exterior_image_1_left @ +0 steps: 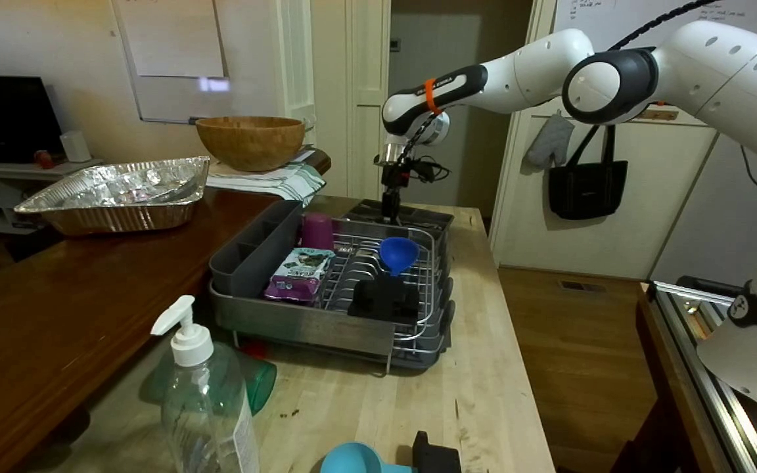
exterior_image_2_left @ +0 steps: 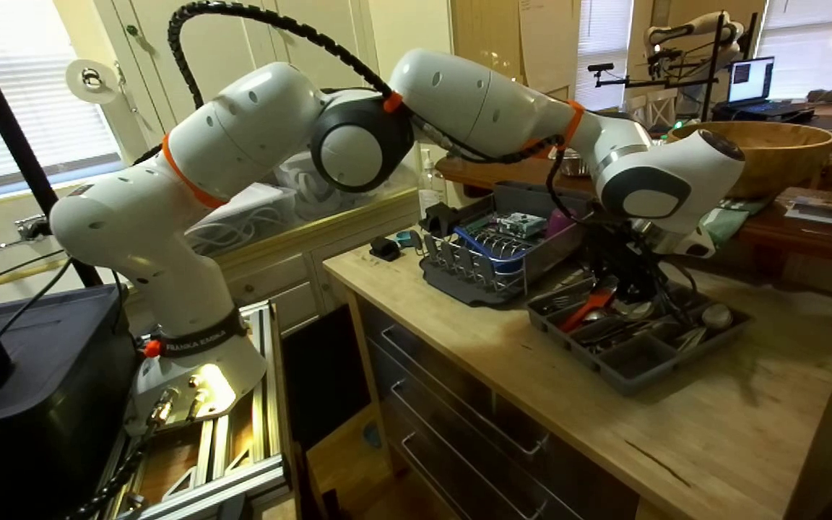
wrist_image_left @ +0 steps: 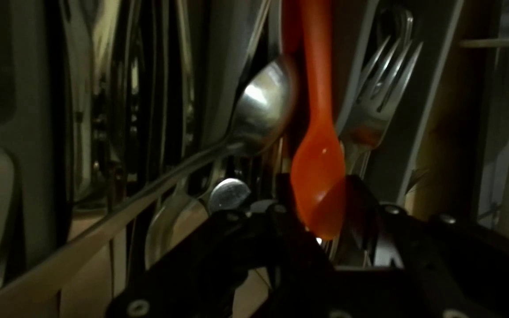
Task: Remove the orange spoon, silver spoon and silver fork from the cutlery holder and place them on the dishrack.
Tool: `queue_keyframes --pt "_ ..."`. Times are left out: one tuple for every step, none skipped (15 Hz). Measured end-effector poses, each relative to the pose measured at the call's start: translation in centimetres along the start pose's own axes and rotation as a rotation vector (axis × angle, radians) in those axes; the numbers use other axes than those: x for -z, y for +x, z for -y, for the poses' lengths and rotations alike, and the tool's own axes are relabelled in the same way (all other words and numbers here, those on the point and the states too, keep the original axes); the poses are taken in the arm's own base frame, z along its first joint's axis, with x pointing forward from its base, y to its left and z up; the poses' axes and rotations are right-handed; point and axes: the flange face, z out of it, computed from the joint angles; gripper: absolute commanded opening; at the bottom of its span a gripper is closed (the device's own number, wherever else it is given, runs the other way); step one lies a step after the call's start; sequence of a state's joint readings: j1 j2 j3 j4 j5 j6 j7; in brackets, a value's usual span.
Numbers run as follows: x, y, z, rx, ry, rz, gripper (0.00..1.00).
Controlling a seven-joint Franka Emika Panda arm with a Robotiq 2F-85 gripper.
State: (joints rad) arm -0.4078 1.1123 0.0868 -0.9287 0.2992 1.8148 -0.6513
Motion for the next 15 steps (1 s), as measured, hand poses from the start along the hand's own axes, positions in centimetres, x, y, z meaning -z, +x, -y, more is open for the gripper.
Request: queue_keyframes --pt "0.2 0.0 0.0 -0.015 0.000 0.001 0.08" --pt "0.5 -0.1 -0.1 -0.030 -0.001 0.001 0.08" --pt "0.8 -0.2 -0.2 -0.046 -0.003 -0.001 0.08" --pt "1.1 -0.2 -0.3 -0.059 -0.006 -0.005 0.08" --pt "1.6 -0.3 -0.3 -0.067 -0.009 -0.010 0.08" --pt "2.2 -0.3 -0.3 -0.070 -0.012 -0.017 0.08" --pt "2.8 -0.3 -0.2 -0.071 -0.016 -0.025 0.08" --pt "3.7 -0.2 -0.1 -0.071 -0.021 -0.035 0.08" --pt "4.6 -0.2 0.0 -0.070 -0.027 -0.050 0.08" --pt "5.6 0.0 0.2 -0.067 -0.036 -0.072 0.08" --pt "6.6 0.3 0.6 -0.060 -0.046 -0.094 0.08" --pt "7.6 0.7 1.1 -0.049 -0.056 -0.123 0.08" --pt "8.6 1.1 1.8 -0.036 -0.064 -0.152 0.08" --pt "9.4 1.7 2.8 -0.019 -0.071 -0.182 0.08" --pt "10.1 2.3 3.9 0.007 -0.078 -0.206 0.08"
